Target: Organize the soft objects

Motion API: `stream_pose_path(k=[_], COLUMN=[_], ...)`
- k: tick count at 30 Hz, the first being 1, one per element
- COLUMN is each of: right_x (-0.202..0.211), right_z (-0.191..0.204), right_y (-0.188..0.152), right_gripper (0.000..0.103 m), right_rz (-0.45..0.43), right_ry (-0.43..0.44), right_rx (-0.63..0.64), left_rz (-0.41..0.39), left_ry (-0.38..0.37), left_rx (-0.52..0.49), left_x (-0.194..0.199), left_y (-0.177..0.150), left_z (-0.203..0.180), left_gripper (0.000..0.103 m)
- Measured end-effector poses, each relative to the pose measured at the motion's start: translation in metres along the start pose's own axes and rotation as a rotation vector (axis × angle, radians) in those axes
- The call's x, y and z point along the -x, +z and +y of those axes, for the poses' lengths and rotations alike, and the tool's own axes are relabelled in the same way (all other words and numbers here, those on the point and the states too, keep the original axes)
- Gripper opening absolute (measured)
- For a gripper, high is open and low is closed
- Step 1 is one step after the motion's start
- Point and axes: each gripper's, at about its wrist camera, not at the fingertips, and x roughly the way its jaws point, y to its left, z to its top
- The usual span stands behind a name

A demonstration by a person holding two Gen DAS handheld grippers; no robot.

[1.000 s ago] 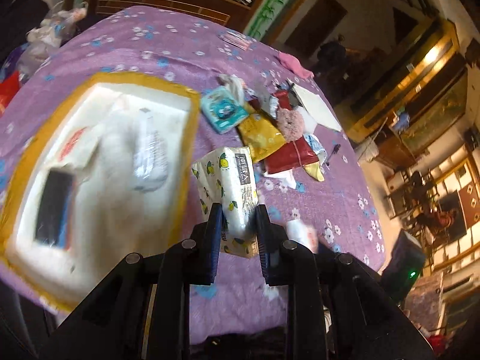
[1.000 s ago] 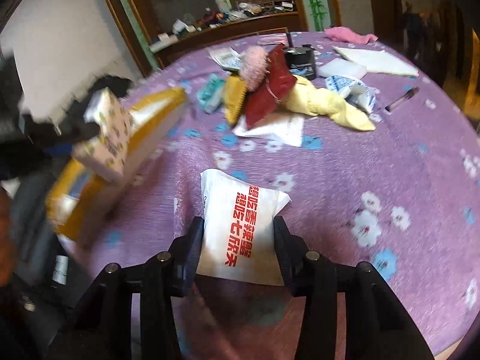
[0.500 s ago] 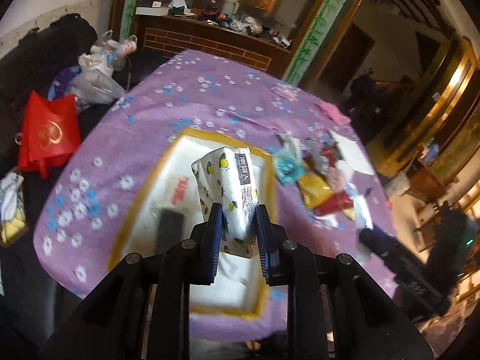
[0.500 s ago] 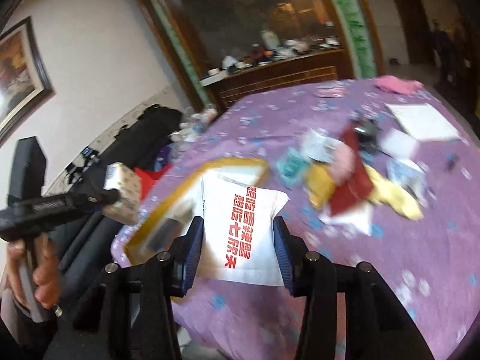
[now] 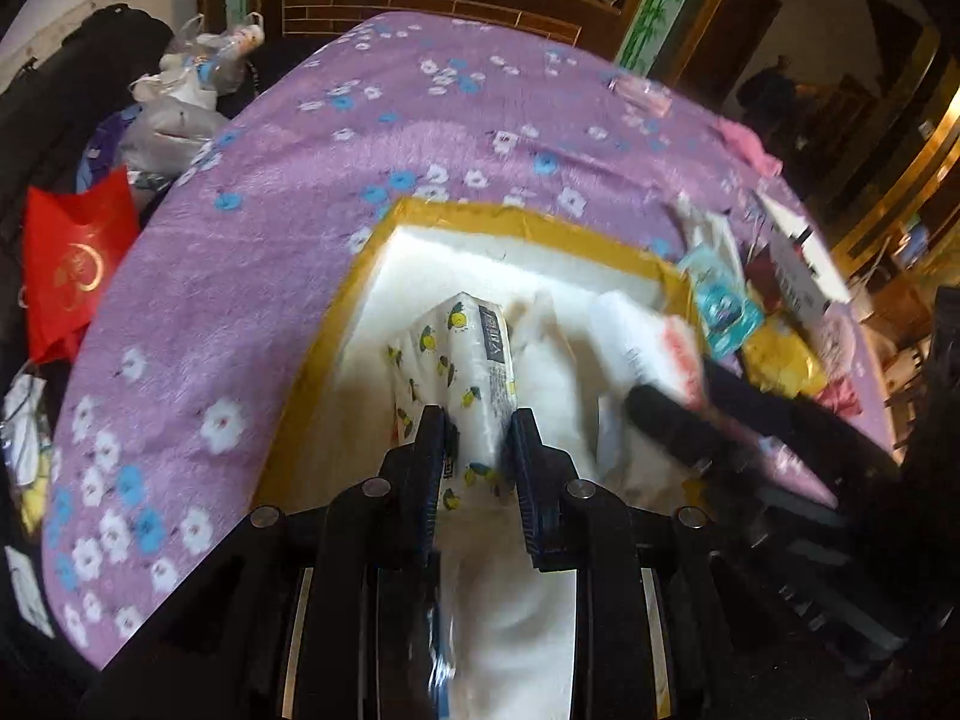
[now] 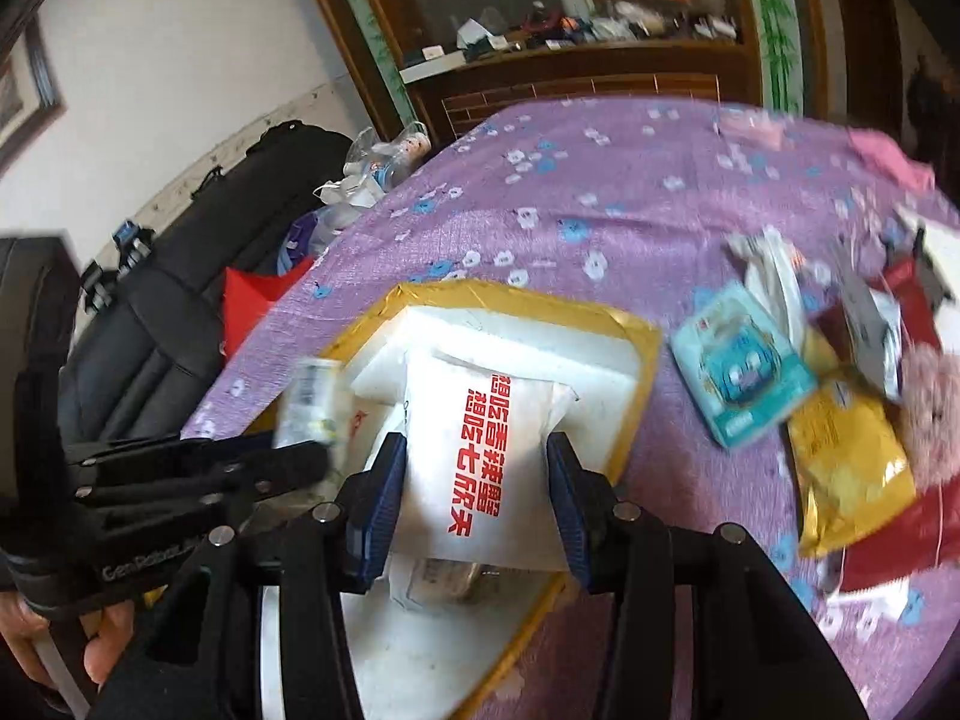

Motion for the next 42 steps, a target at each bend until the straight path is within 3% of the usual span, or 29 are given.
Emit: stream_pose_path(k=[2,5,8,9,10,14,15,16,18,19,22,28,34,42], right_x=[-0.007,-0.011,-0.001,0.006,0.009,0.025,0.029,0.032,0.038,0.039,0.054,0.09,0.124,0.145], right_z=[-0.002,-0.012,-0.017,-0.021,-0.023,-0.034,-0.036,-0.035,-0.036,-0.038,-0.048,-0.073,-0.101,-0.144], right_y=[-0.002,-0.004,-0.003,-0.003,-0.003,-0.006,-0.008,-0.009,-0.014,-0.017,-0.027,-0.051,-0.075,-0.088], right_gripper=[0.05,0.051,0.06,0.068,0.075,0.076,0.076,0.076,0.076,0.076,0.076,0.076,0.076,0.076], right_rz=[0.018,0.025,0.006,-0.02,-0.035,-0.049,-0.055,-0.059,-0.062,-0.056,-0.069,-0.082,-0.096,-0.131], right_ry=[0.002,0.053,0.108,0.122,0.131,0.206,0.218,0.225,0.247,0.25,0.274,0.29,0.273,0.213], right_rx=[-0.001,-0.05,-0.088,-0.112,-0.125,-0.183,-0.185,-0.178,-0.168,-0.176,-0.211,-0.24,-0.281,-0.363], left_rz=[-0.018,-0.011,-0.024,-0.045,-0.058,-0.136,-0.167,-0.191,-0.14,-0.117,-0.182,-0.214,-0.152,-0.126], left_ry=[-0.022,-0.156,-0.233,-0.254,-0.256,-0.193,-0.153,-0.049,0.11,0.126,0.12,-0.047,-0.193,-0.239], left_rx=[0.021,0.098,0.157,0.175,0.18,0.171,0.156,0.119,0.029,-0.019,-0.053,0.01,0.02,-0.034], left_x=[-0.002,-0.007,-0.001,0.003,0.007,0.026,0.029,0.028,0.017,0.016,0.037,0.07,0.075,0.071], left_y=[0.003,0.004,0.0,-0.002,-0.004,-0.015,-0.019,-0.024,-0.03,-0.034,-0.042,-0.063,-0.07,-0.06], left_z=[0.004,0.015,0.023,0.024,0.024,0.014,0.009,0.001,-0.014,-0.023,-0.038,-0.062,-0.111,-0.156], left_gripper=[0.023,0.026,0.047,0.059,0.067,0.067,0.07,0.079,0.079,0.079,0.079,0.079,0.079,0.079])
